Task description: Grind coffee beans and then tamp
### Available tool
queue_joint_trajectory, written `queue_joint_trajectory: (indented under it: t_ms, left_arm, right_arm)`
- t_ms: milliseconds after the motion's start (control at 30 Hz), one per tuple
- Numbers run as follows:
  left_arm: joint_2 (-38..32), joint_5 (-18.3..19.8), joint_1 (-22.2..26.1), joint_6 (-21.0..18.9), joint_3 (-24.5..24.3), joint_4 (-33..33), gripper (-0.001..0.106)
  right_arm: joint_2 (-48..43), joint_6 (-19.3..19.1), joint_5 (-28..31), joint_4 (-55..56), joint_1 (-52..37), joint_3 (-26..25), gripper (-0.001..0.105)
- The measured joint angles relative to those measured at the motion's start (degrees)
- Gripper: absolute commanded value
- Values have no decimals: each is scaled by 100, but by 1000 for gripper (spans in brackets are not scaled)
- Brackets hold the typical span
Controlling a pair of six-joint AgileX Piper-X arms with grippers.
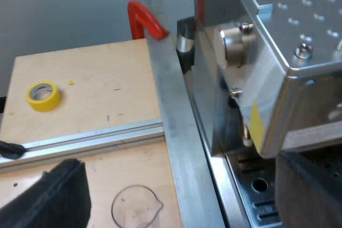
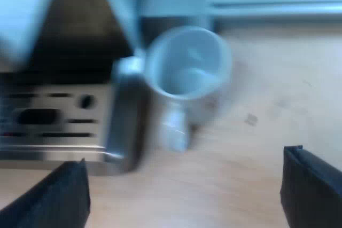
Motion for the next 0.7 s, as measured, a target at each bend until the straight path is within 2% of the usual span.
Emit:
queue_joint_trajectory:
  t_ms: [67,233,367,700]
  left_arm:
    - [-38,21,0,1,0,78,73]
    - [-353,37,0,-33,0,439,73]
    - [-948,37,0,-223,0,663,73]
    - [-2499,-144,0,-225,-14,1467,73]
  right_arm:
    - [-16,-77,0,72,-126,0,74]
    - [-363,-579,-130,585,-702,0,74]
    - [-937,-579,-130,797,-708,0,74]
    - [-2672,-579,-143,992,-708,144,74]
